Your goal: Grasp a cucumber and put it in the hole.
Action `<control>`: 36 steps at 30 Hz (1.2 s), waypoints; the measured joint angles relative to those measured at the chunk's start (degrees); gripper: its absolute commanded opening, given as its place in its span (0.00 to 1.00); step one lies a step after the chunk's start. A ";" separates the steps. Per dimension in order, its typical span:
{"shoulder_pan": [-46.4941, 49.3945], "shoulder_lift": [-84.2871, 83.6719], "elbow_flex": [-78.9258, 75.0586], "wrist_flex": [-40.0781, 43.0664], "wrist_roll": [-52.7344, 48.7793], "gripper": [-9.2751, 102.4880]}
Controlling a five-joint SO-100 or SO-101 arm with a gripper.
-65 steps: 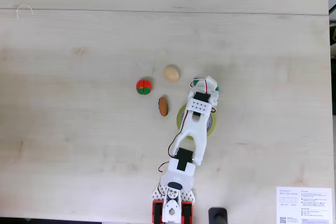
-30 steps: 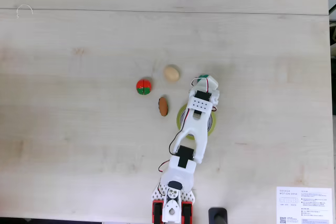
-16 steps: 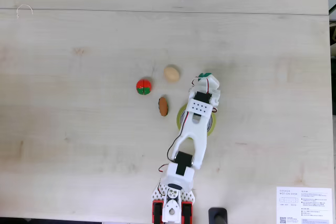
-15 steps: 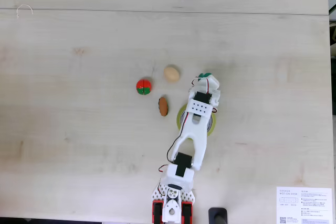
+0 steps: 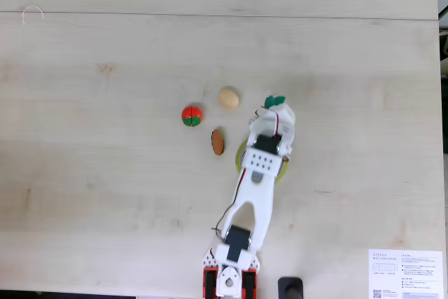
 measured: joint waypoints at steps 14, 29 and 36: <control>0.00 25.31 25.05 4.31 28.04 0.15; -0.09 34.98 36.30 -0.44 33.13 0.32; -0.09 37.18 43.33 -10.20 35.86 0.58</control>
